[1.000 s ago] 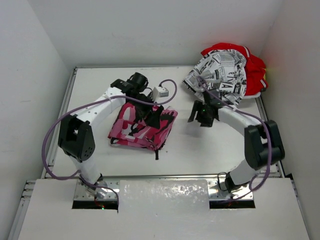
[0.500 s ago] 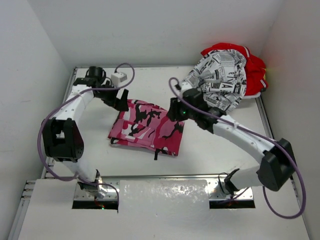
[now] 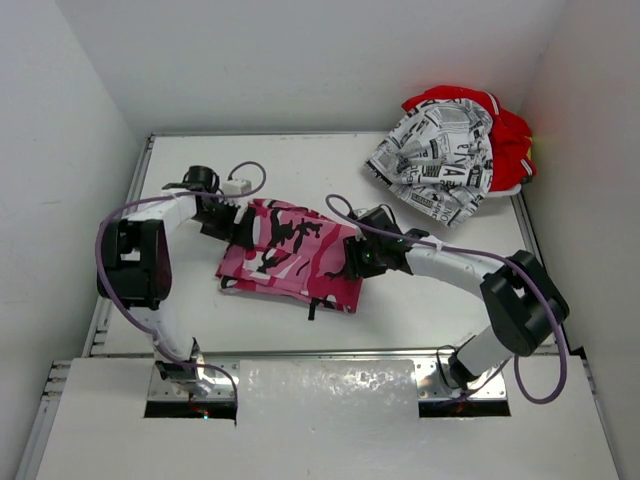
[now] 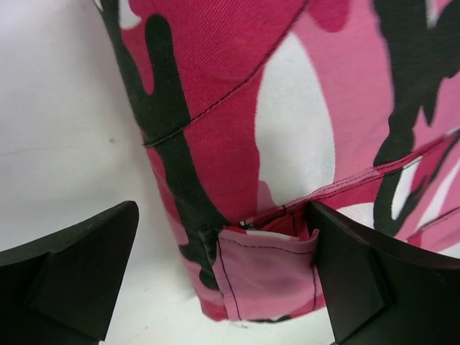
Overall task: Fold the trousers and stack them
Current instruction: Neatly place the folded trousers to the corner
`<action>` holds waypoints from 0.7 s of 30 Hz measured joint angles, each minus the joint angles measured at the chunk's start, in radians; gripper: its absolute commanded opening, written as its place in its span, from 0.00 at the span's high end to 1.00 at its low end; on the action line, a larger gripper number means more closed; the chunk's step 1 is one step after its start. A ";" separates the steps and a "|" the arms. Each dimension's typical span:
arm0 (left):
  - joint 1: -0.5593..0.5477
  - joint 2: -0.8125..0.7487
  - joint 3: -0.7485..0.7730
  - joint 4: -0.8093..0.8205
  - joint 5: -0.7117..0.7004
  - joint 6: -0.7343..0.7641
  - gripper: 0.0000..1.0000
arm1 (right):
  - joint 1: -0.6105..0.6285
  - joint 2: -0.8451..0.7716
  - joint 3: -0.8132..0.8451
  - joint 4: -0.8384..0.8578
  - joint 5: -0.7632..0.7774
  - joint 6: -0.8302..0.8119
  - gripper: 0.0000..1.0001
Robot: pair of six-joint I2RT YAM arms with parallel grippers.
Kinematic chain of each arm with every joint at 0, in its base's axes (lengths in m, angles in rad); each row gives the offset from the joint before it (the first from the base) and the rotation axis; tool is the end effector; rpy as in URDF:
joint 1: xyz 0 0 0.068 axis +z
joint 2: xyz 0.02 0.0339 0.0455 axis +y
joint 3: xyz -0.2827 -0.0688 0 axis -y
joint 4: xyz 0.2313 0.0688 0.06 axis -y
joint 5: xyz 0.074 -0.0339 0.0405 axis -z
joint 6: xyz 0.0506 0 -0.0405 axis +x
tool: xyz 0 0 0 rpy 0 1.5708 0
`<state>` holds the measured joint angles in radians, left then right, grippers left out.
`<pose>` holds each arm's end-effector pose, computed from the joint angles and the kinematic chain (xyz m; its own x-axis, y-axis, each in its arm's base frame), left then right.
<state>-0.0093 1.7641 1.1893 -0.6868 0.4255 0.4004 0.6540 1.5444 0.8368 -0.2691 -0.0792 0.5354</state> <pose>0.3374 -0.0240 0.2011 -0.8249 0.3627 -0.4335 0.4948 0.8342 -0.2435 0.2333 0.1838 0.1882 -0.8930 -0.0437 -0.4480 -0.2163 0.9145 0.3420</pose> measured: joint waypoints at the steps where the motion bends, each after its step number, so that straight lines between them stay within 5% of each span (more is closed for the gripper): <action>1: 0.002 0.006 -0.016 0.014 0.002 -0.005 0.00 | -0.010 0.004 0.000 -0.002 0.001 0.001 0.53; 4: 0.004 0.039 -0.047 0.037 0.014 -0.006 0.07 | -0.048 0.010 -0.013 -0.002 -0.001 0.003 0.47; 6: 0.004 0.076 -0.042 0.034 0.039 0.000 0.58 | -0.069 0.010 -0.021 -0.005 -0.002 0.004 0.44; 7: 0.007 0.090 -0.031 0.021 0.064 0.010 1.00 | -0.078 0.010 -0.021 -0.010 0.000 0.003 0.43; 13: 0.125 0.132 -0.003 -0.073 0.177 0.078 1.00 | -0.090 -0.015 -0.013 -0.052 0.027 -0.043 0.41; 21: 0.553 0.132 0.037 -0.262 0.102 0.298 0.99 | -0.102 -0.106 -0.014 -0.068 0.045 -0.074 0.41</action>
<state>0.5438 1.8957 1.2263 -0.9493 0.5274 0.6987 0.5518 1.4384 0.8230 -0.3367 -0.0341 0.4610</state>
